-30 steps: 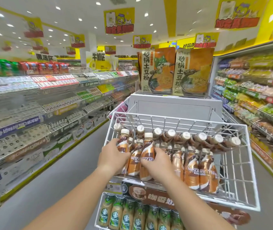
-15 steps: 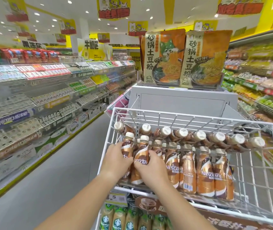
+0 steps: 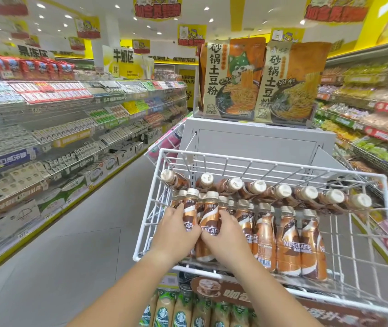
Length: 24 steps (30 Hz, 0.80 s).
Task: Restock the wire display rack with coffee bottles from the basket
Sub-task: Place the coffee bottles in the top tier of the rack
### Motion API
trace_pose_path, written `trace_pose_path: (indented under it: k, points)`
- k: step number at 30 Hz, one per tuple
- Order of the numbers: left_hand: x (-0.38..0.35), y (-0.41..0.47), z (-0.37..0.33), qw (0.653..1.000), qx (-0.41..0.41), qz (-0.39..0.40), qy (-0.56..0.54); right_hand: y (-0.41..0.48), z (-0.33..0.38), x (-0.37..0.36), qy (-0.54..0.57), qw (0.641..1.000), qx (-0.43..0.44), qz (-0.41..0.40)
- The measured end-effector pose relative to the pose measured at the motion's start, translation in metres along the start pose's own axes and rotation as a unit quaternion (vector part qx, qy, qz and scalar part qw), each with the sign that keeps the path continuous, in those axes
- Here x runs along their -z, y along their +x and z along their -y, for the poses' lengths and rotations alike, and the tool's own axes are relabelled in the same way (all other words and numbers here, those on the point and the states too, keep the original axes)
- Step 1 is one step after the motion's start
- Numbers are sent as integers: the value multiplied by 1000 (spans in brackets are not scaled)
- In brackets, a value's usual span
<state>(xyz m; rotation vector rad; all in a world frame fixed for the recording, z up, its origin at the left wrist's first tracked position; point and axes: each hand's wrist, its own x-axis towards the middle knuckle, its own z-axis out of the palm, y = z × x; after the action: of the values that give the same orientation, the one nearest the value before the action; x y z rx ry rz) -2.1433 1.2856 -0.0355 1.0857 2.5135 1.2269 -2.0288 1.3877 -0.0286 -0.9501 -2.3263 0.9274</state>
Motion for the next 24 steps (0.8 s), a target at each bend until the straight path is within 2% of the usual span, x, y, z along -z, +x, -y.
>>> trace_pose_path:
  k: [5,14,19,24]
  points:
    - [10,3,7,998,-19,61,-17,-1,-7,0,-6,999,15,38]
    - [18,1,14,996,-23,83,-6,3,-14,1,5,998,14,57]
    - [31,-5,14,986,-79,79,121,-5,-17,13,-95,995,37,20]
    - [46,-13,5,945,-179,66,264,-29,-13,30,-270,957,101,-27]
